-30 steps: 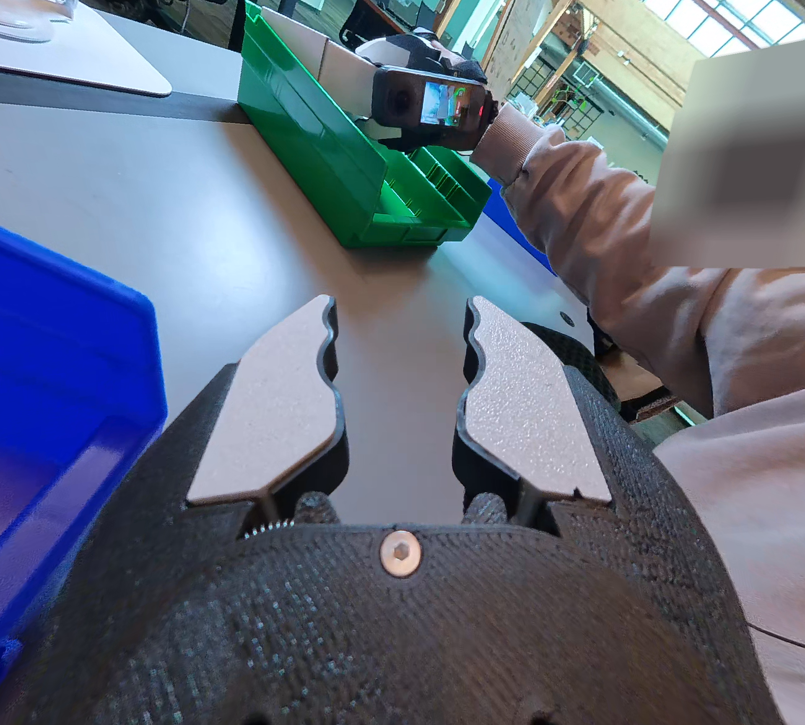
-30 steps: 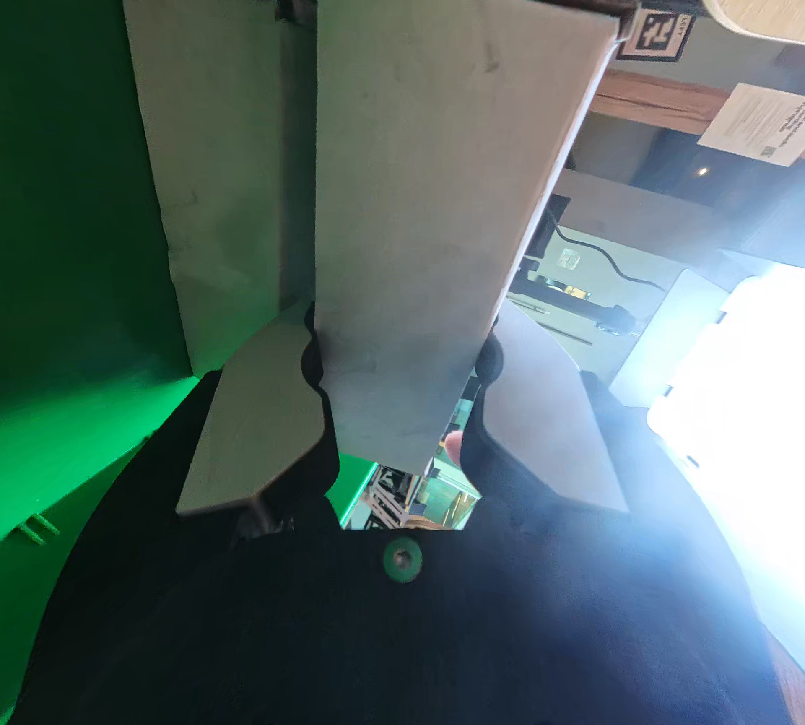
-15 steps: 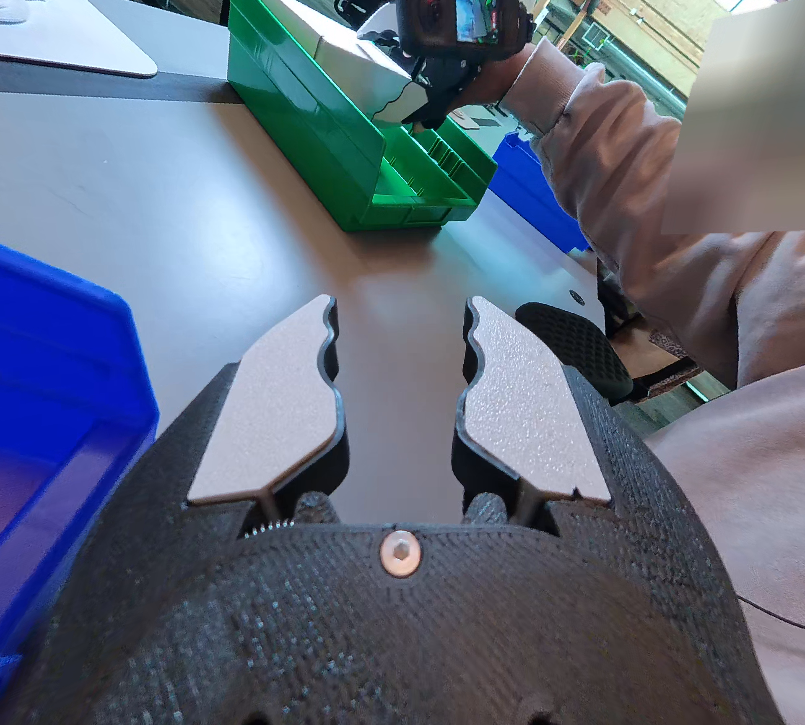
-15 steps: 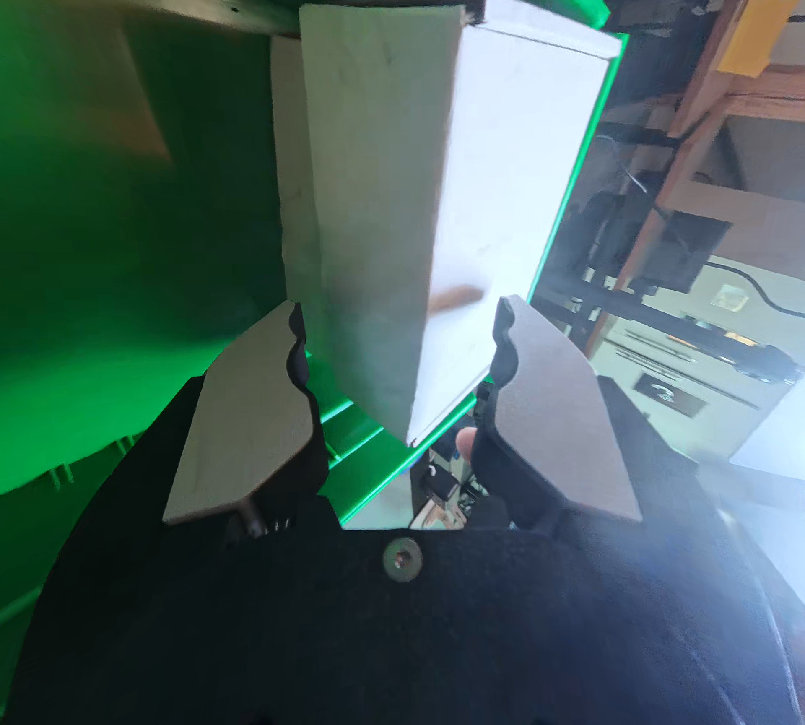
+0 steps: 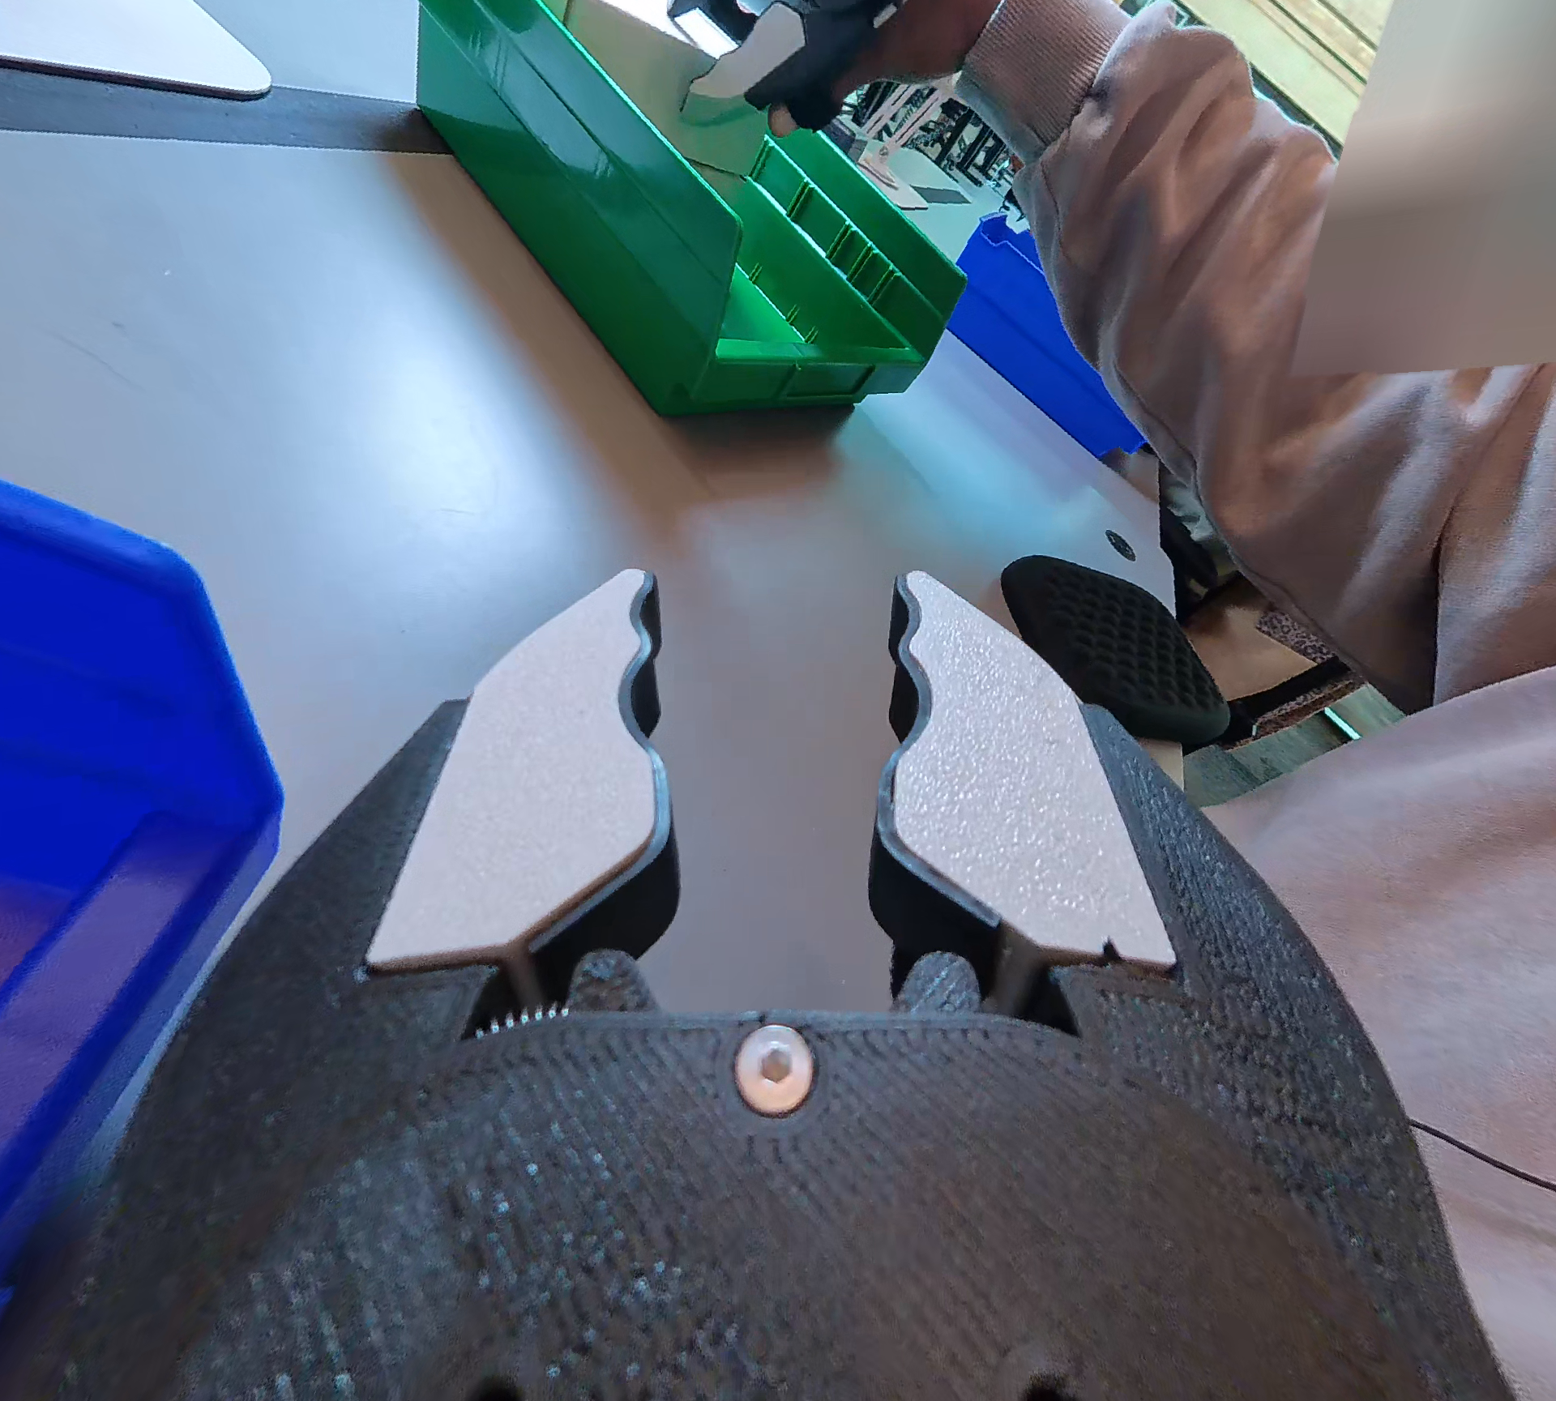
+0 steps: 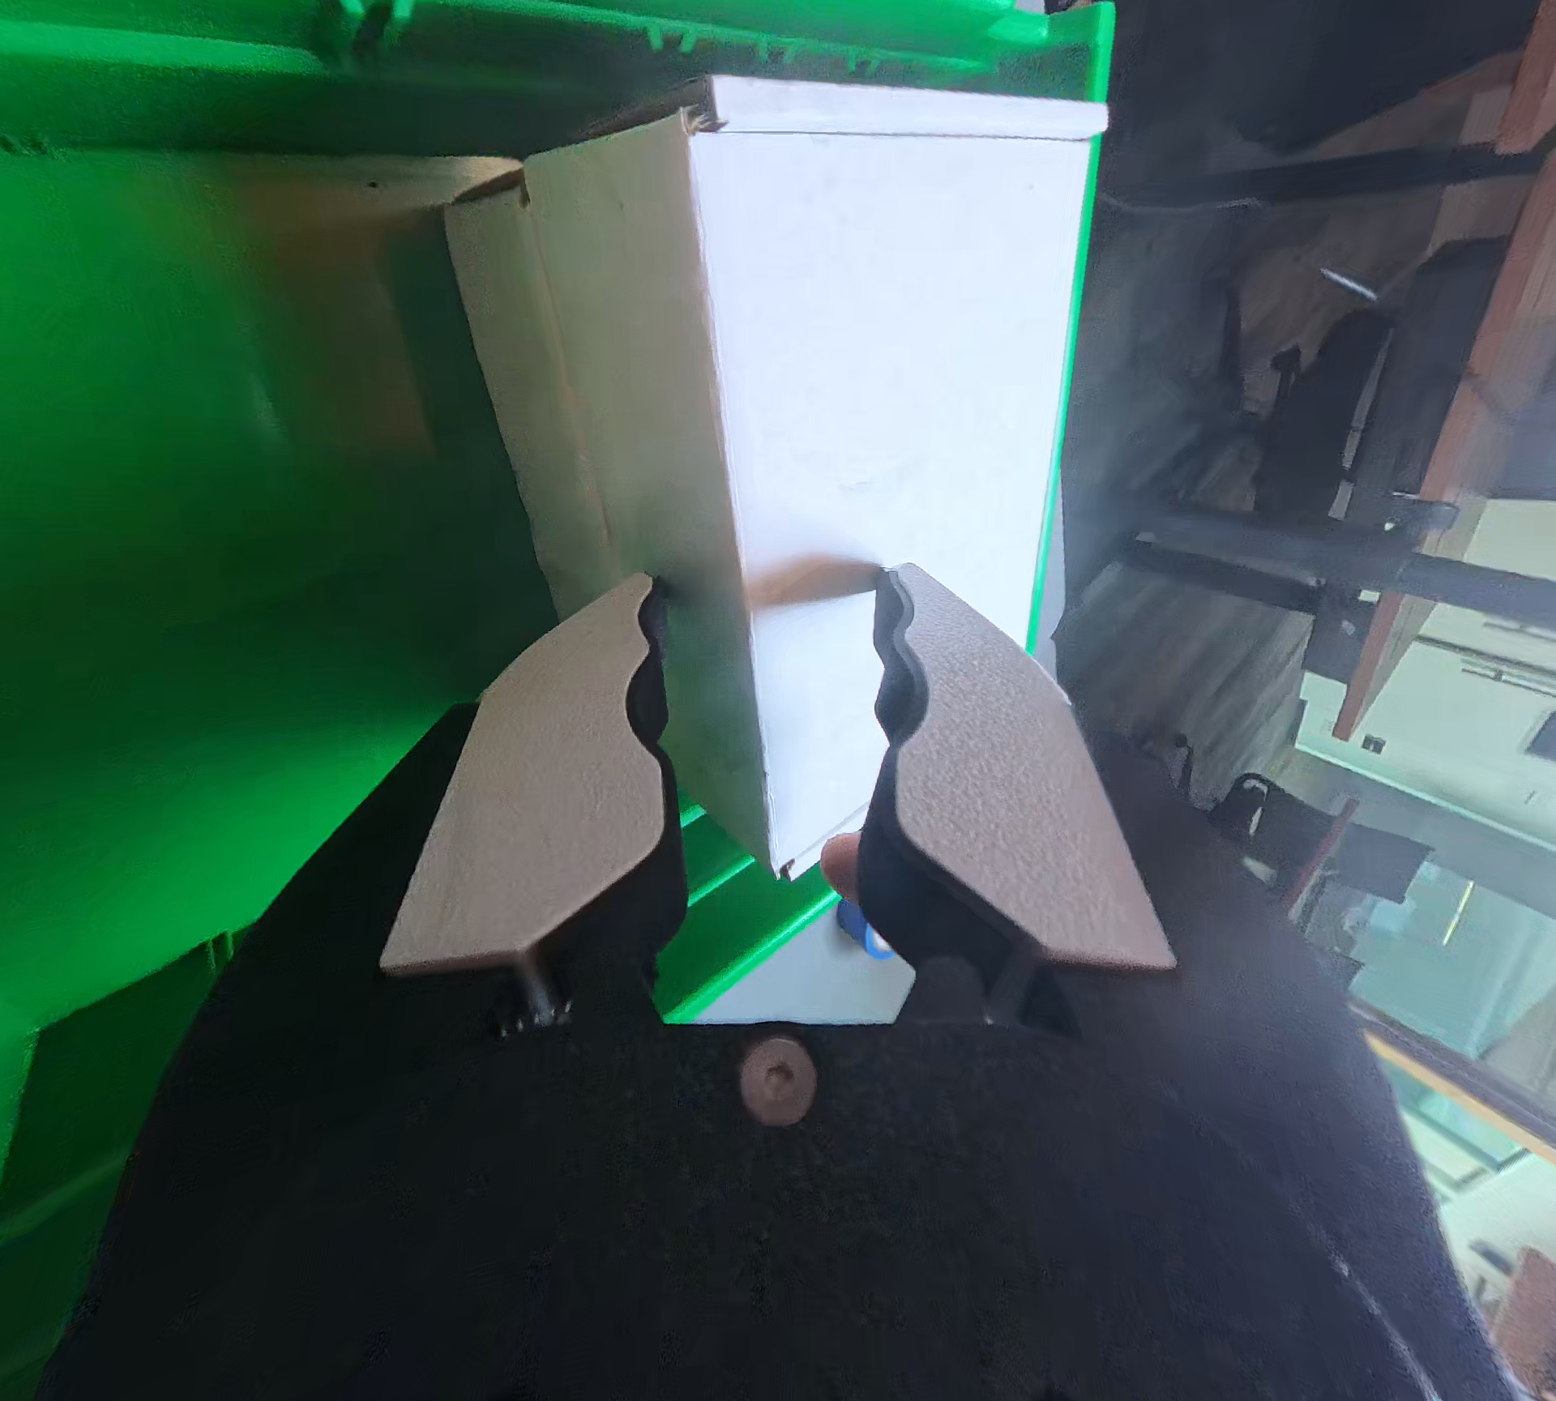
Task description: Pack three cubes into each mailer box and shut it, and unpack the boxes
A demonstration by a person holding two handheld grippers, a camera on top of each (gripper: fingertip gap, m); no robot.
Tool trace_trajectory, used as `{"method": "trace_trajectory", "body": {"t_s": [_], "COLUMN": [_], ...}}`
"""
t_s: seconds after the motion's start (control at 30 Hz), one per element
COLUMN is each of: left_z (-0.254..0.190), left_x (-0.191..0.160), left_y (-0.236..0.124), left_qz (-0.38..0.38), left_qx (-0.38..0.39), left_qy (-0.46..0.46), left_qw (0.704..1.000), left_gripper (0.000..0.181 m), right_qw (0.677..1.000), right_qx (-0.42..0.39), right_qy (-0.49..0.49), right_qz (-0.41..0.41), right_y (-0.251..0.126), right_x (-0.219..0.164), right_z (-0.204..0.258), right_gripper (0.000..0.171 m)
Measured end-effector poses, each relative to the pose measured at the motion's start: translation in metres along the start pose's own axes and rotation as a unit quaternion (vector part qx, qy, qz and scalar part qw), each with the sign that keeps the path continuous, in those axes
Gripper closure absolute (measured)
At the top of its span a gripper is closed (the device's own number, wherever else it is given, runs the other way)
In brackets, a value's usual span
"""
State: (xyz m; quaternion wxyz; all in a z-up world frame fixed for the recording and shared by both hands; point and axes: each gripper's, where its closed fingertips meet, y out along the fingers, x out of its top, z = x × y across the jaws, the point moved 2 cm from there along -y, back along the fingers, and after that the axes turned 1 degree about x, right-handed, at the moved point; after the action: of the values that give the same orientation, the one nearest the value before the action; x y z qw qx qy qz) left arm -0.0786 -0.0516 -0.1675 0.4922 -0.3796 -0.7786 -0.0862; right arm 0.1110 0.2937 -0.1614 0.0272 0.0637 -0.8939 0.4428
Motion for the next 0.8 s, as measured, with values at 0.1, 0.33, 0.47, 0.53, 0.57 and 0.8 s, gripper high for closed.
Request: {"method": "trace_trajectory", "body": {"t_s": [0.1, 0.33, 0.47, 0.53, 0.57, 0.8], "left_z": [0.000, -0.002, -0.006, -0.006, -0.005, 0.022], "left_x": [-0.002, -0.002, 0.005, 0.012, 0.017, 0.041], "left_y": [0.001, 0.000, -0.008, -0.017, -0.023, -0.093], "left_qz": [0.004, 0.005, -0.002, -0.007, -0.008, 0.005], "left_qx": [-0.002, 0.000, 0.010, 0.035, 0.054, 0.203], "left_qy": [-0.002, 0.009, 0.034, 0.075, 0.103, 0.217], "left_qw": [1.000, 1.000, 0.999, 0.997, 0.993, 0.955], "left_gripper": [0.129, 0.129, 0.123, 0.119, 0.118, 0.109], "right_qw": [0.999, 0.998, 0.995, 0.971, 0.955, 0.896], "right_qx": [0.001, -0.005, 0.001, 0.009, 0.014, 0.095], "right_qy": [0.017, -0.002, 0.075, 0.133, 0.155, 0.202], "right_qz": [0.030, 0.058, -0.072, -0.197, -0.253, -0.384], "right_y": [0.002, 0.000, -0.038, -0.079, -0.100, -0.166], "right_x": [0.001, 0.002, 0.031, 0.052, 0.059, 0.028], "right_z": [-0.003, -0.002, 0.002, 0.008, 0.014, 0.120], "right_gripper": [0.124, 0.123, 0.101, 0.102, 0.102, 0.111]}}
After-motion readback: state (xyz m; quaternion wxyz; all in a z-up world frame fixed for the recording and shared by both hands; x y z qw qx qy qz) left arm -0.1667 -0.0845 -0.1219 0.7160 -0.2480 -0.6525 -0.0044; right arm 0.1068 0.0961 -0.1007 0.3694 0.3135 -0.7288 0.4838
